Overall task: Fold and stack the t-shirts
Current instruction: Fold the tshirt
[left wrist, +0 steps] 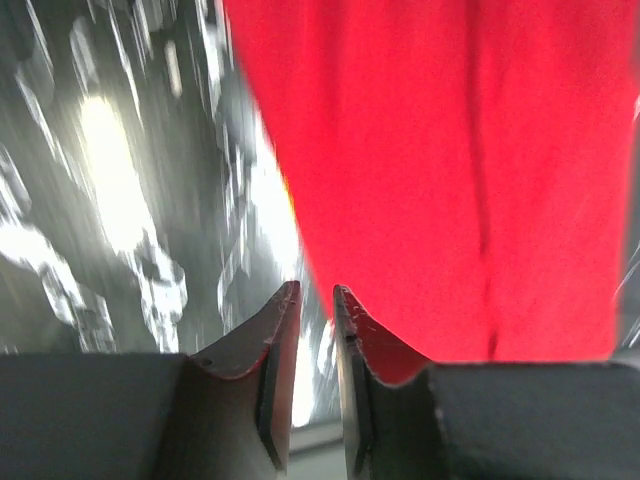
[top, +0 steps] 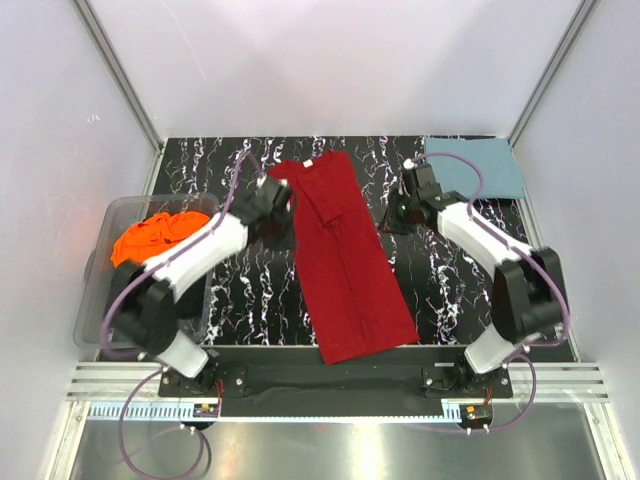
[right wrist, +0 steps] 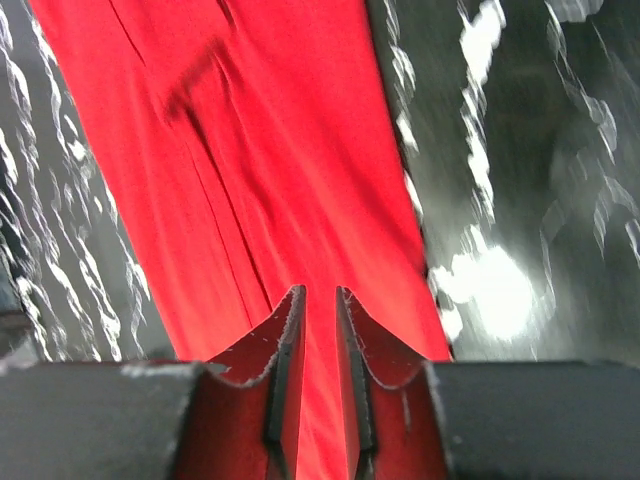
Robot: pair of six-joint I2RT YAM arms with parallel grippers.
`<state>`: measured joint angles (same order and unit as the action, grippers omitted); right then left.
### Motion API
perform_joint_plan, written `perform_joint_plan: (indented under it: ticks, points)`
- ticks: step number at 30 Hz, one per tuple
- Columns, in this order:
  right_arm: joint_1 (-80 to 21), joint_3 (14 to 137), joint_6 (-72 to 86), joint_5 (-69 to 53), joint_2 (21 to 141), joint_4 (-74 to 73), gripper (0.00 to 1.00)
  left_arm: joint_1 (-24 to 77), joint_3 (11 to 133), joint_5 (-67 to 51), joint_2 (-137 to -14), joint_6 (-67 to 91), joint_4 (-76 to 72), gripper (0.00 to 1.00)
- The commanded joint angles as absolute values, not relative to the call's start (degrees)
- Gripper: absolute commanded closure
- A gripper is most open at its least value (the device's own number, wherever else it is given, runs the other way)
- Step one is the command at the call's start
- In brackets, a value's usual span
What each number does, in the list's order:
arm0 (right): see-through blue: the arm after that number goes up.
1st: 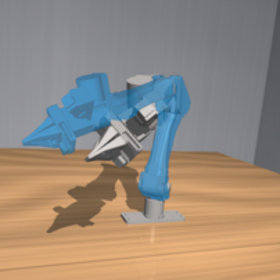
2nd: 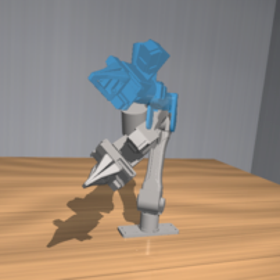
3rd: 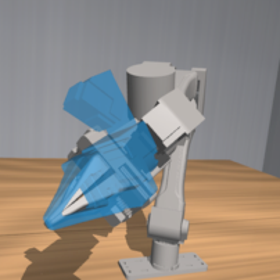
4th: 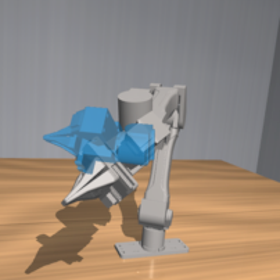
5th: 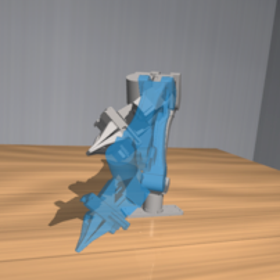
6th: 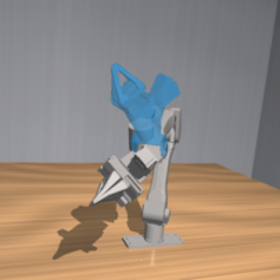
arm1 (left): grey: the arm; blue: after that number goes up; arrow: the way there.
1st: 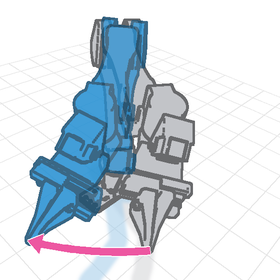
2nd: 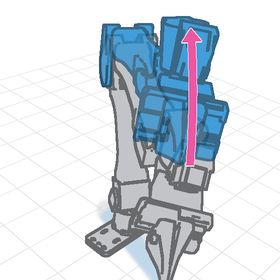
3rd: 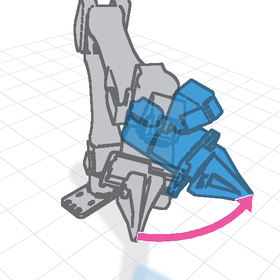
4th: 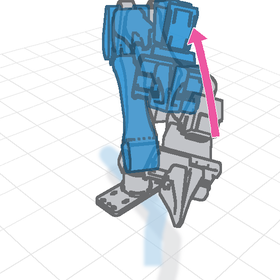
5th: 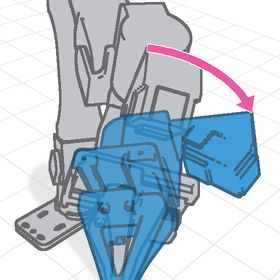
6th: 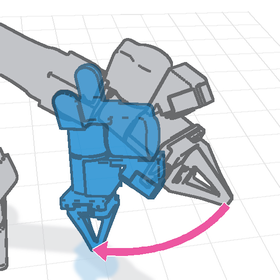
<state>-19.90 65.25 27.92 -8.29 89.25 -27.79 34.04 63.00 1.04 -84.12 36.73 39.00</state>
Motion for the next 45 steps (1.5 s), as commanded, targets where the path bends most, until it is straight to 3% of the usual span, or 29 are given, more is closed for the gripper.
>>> perform_joint_plan:
  ticks: [1, 11, 30, 38, 41, 45]
  points:
    - [-19.8, 73.2, 27.2, -9.8, 97.0, -19.0, 0.76, 27.8, 72.7, 0.3, -95.3, 30.7, 38.4, 0.77]
    - [-19.7, 79.8, 28.0, -9.8, 106.3, -16.8, 0.77, 20.0, 103.7, 1.3, -123.1, 25.4, 38.9, 0.78]
    - [-19.0, 75.8, 32.3, -6.2, 100.3, -9.8, 0.78, 11.5, 141.4, -7.3, -153.5, 19.6, 38.8, 0.72]
    - [-19.0, 76.7, 33.2, -7.3, 102.2, -9.4, 0.78, 8.8, 140.2, -15.1, -151.9, 21.9, 24.4, 0.73]
    - [-18.9, 76.7, 32.8, -8.2, 102.6, -9.3, 0.76, 8.9, 137.0, -23.3, -148.0, 23.4, 21.6, 0.69]
    - [-18.6, 76.5, 30.8, -10.6, 100.6, -12.2, 0.72, 9.1, 130.7, -24.9, -135.6, 23.9, 21.1, 0.61]
